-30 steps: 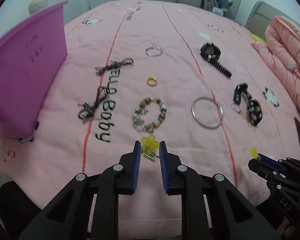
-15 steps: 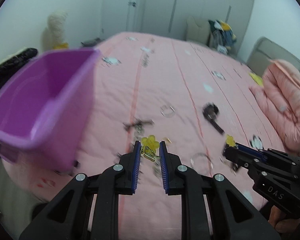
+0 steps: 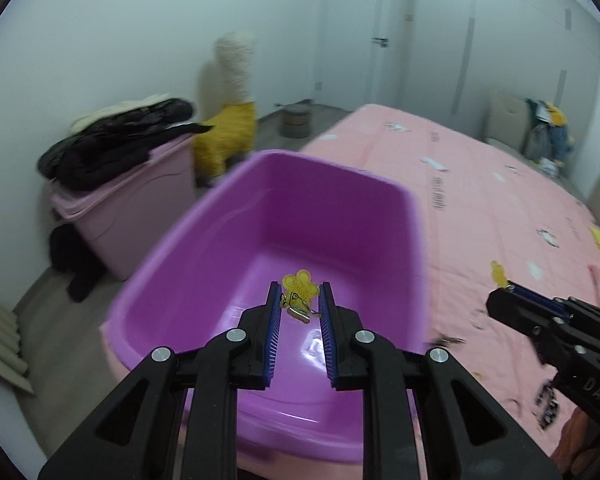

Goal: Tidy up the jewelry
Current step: 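Carry both yellow flower charms up and over the purple basin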

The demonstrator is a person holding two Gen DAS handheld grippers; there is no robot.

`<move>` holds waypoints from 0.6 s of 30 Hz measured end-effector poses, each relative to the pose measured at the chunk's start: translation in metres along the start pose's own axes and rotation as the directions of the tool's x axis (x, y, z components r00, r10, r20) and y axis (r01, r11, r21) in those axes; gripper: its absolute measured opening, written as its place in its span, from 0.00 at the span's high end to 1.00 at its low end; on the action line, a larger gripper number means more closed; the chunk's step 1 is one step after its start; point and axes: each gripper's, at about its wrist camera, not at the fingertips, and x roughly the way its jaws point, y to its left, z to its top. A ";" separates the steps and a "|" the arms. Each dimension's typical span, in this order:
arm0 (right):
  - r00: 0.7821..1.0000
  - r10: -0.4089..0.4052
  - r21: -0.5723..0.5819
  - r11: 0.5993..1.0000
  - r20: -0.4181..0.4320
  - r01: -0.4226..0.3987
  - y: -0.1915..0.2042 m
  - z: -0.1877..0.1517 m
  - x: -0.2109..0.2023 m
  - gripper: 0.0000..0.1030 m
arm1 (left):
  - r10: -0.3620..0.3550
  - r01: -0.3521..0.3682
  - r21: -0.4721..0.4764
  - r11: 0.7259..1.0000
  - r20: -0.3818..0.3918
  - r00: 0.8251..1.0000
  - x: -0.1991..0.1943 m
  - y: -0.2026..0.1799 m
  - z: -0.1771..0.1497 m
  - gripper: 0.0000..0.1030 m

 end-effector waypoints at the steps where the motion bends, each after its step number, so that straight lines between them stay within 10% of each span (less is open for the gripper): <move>1: 1.000 0.008 -0.005 1.000 -0.015 -0.008 0.005 0.007 0.013 0.84 | 0.010 -0.010 -0.011 1.000 -0.009 1.000 0.005 0.007 0.002 0.82; 18: 0.947 -0.047 -0.010 0.999 -0.319 0.047 0.009 0.018 0.156 0.84 | 0.085 -0.099 -0.058 0.993 -0.208 0.974 0.091 0.050 -0.006 0.81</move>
